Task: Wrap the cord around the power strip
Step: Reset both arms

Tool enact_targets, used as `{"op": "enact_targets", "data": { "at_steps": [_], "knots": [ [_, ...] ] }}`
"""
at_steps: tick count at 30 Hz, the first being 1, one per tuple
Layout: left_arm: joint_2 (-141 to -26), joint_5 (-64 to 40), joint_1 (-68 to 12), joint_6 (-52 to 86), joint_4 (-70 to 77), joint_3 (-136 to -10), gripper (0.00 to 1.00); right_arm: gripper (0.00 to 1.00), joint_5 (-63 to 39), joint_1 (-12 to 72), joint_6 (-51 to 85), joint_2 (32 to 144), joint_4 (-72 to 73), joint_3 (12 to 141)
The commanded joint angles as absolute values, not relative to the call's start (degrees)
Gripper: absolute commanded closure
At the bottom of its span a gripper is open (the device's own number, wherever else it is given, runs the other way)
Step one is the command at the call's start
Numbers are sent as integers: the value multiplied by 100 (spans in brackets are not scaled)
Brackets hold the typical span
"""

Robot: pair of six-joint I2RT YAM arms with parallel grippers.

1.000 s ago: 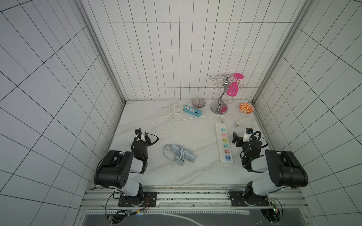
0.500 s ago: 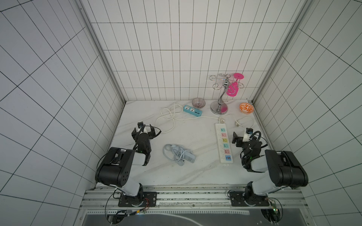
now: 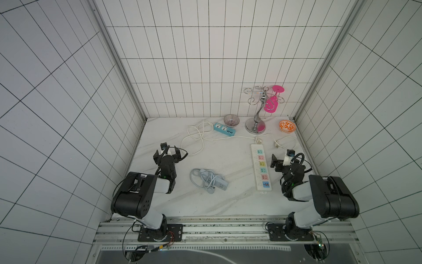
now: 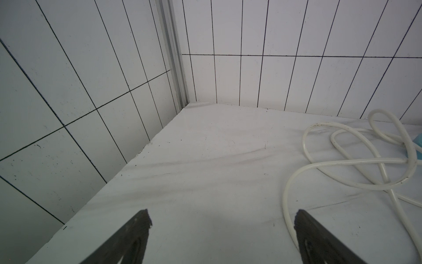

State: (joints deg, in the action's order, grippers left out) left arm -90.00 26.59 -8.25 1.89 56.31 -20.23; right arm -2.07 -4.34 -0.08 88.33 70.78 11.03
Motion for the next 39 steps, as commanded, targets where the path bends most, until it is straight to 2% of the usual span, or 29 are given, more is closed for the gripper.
{"op": "enact_targets", "data": {
  "at_steps": [1,39],
  "knots": [
    [-8974,2725,-830,156,5703,-2013,2,1,-176,-376,-26,8877,7155,1494],
    [-8974,2725,-832,161,5704,-2008,3,1,-132,-314,-97,8929,7038,1582]
  ]
}}
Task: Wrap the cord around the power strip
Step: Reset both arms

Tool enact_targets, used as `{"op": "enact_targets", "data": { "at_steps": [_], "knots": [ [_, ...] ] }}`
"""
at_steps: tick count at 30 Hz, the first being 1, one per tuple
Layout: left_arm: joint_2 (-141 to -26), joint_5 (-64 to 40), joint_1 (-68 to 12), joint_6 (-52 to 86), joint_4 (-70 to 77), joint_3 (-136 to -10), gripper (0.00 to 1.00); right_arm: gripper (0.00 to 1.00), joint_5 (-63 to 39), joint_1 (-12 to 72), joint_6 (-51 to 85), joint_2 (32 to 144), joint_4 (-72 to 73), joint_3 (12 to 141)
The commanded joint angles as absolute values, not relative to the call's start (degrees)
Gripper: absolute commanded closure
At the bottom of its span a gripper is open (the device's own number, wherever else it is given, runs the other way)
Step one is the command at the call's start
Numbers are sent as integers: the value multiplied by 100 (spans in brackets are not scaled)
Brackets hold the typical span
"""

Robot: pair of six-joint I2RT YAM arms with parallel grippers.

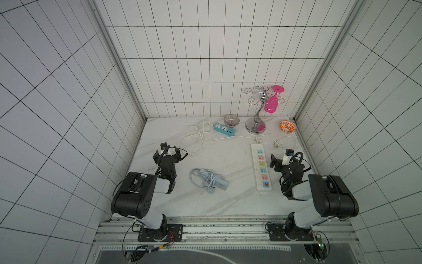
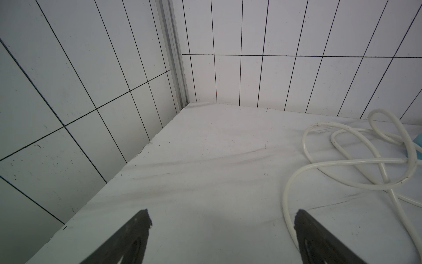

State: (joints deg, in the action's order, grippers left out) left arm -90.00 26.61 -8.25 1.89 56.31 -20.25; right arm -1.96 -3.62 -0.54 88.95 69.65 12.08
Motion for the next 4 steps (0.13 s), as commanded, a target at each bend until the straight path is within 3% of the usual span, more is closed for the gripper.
{"op": "enact_targets", "data": {
  "at_steps": [1,4],
  "knots": [
    [-8969,2725,-826,165,5705,-2013,3,1,-132,-308,-101,8913,7064,1558],
    [-8974,2725,-832,163,5702,-2012,3,1,-132,-312,-97,8890,7097,1537]
  ]
}}
